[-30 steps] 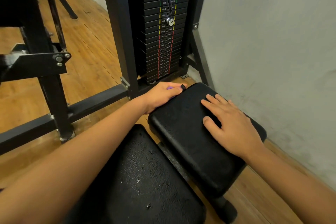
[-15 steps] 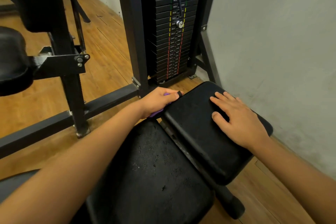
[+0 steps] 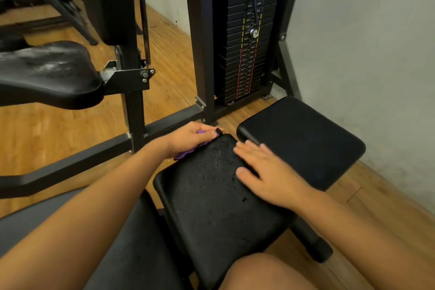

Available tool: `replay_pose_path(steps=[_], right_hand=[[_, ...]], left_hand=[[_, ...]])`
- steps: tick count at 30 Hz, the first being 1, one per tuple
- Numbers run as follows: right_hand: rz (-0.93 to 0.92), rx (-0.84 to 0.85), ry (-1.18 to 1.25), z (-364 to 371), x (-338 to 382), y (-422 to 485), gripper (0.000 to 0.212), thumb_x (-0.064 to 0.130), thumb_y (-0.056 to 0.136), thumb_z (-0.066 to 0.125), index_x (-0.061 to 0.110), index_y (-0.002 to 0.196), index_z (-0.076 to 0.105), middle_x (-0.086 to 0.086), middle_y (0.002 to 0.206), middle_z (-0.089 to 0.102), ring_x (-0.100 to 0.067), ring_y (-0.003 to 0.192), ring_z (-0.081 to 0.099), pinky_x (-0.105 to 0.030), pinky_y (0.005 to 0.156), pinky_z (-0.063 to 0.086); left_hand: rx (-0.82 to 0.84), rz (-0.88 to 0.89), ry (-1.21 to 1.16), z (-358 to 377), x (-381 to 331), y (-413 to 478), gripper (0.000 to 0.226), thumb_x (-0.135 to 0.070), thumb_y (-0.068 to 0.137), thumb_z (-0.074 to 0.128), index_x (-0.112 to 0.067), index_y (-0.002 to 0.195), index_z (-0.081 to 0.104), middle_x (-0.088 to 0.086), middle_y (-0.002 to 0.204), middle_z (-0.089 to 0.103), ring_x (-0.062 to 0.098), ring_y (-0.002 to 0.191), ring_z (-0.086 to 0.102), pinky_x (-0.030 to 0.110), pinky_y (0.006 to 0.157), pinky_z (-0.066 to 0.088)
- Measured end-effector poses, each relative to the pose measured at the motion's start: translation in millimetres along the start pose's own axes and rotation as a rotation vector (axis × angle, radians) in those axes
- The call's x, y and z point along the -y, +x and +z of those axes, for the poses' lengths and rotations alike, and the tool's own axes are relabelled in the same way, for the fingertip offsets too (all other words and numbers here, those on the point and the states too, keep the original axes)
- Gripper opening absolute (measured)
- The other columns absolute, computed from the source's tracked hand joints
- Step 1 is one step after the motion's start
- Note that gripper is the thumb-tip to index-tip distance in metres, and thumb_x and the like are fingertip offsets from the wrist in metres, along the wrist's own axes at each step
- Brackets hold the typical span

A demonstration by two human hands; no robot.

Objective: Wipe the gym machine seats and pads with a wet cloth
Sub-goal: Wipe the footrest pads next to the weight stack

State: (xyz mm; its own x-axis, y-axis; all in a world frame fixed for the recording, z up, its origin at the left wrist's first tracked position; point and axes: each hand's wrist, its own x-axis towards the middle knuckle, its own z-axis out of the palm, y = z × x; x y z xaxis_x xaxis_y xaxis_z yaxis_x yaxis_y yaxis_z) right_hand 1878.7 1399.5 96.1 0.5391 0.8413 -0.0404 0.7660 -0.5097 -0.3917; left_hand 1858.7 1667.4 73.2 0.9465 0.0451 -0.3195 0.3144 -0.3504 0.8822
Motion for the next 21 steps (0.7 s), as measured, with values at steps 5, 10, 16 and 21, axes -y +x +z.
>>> replay_pose_path(steps=[5,10,16,21], right_hand=[[-0.01,0.028,-0.135,18,10,-6,0.067,0.051,0.102,0.028,0.022,0.158,0.004,0.005,0.164,-0.011,-0.005,0.147,-0.018,-0.025,0.119,-0.008],[-0.03,0.021,-0.167,20,16,-5,0.066,0.048,0.102,0.028,0.02,0.158,0.006,0.005,0.164,-0.009,-0.004,0.147,-0.018,-0.026,0.12,-0.008],[-0.026,0.005,-0.173,20,17,-6,0.066,0.048,0.103,0.026,0.021,0.158,0.003,0.008,0.163,-0.011,-0.002,0.147,-0.018,-0.026,0.122,-0.007],[-0.028,0.005,-0.165,23,15,-3,0.067,0.05,0.101,0.026,0.022,0.158,0.004,0.009,0.164,-0.01,-0.001,0.147,-0.017,-0.023,0.119,-0.008]], left_hand=[[-0.04,0.006,-0.159,16,-4,4,0.028,-0.019,0.1,0.056,-0.014,0.125,0.068,-0.003,0.114,0.073,0.011,0.108,0.067,0.025,0.098,0.05],[-0.045,0.006,-0.167,21,-9,4,0.022,-0.015,0.1,0.057,-0.014,0.116,0.071,-0.005,0.1,0.075,0.006,0.093,0.068,0.02,0.088,0.052],[0.065,-0.036,-0.157,-12,23,-45,0.03,-0.022,0.102,0.052,-0.01,0.125,0.067,0.011,0.118,0.071,0.026,0.111,0.067,0.035,0.099,0.051],[0.045,0.037,-0.16,-3,21,-33,0.031,-0.017,0.102,0.052,-0.011,0.13,0.064,0.003,0.124,0.07,0.016,0.116,0.065,0.027,0.101,0.049]])
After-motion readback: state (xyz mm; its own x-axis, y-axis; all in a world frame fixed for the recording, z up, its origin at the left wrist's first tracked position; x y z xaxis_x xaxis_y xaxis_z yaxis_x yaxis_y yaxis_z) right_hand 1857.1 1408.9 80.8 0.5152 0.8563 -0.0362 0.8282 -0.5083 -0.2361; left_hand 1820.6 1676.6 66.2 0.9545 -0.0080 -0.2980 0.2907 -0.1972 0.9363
